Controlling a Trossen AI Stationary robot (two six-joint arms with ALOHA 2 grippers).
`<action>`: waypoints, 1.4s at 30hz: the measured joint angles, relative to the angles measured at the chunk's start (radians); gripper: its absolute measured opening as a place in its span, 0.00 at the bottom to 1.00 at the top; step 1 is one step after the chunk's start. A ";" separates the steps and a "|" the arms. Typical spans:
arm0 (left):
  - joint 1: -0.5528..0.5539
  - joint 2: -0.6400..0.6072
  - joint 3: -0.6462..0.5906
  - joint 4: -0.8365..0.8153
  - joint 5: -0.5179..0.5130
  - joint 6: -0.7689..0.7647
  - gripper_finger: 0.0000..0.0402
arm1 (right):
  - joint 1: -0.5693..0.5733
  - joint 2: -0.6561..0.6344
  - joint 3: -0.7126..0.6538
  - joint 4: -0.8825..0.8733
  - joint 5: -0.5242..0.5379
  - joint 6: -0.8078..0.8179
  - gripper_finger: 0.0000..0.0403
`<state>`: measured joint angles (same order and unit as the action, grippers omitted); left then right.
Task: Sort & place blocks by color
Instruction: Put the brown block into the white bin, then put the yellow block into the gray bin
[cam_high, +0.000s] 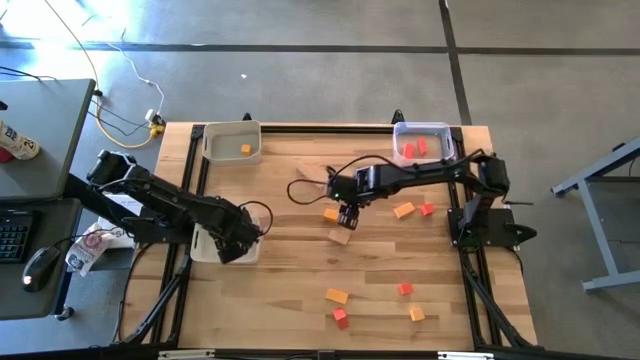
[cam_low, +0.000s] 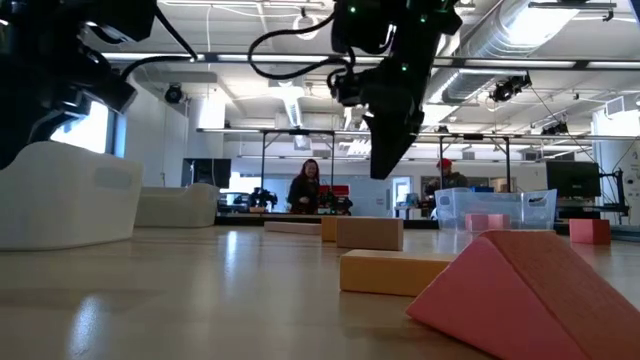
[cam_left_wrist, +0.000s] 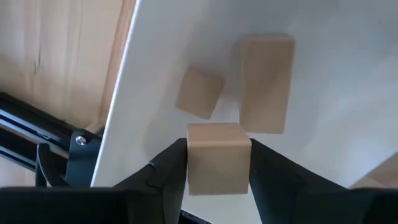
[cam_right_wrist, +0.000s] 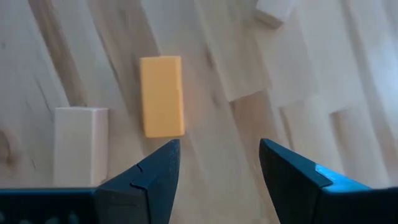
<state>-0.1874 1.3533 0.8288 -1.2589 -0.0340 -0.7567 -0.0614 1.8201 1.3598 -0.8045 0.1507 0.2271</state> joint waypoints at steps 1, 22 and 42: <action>0.008 0.000 0.000 0.000 0.000 0.008 0.37 | 0.005 0.008 0.000 0.001 -0.005 -0.001 0.51; 0.045 0.000 0.023 -0.009 0.068 0.050 0.52 | 0.057 0.088 0.000 0.136 -0.021 -0.045 0.51; -0.002 0.000 0.193 -0.027 -0.115 0.184 0.51 | 0.034 0.201 0.000 0.179 -0.044 -0.049 0.48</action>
<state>-0.1897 1.3537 1.0217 -1.2861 -0.1492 -0.5726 -0.0273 2.0214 1.3598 -0.6253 0.1072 0.1776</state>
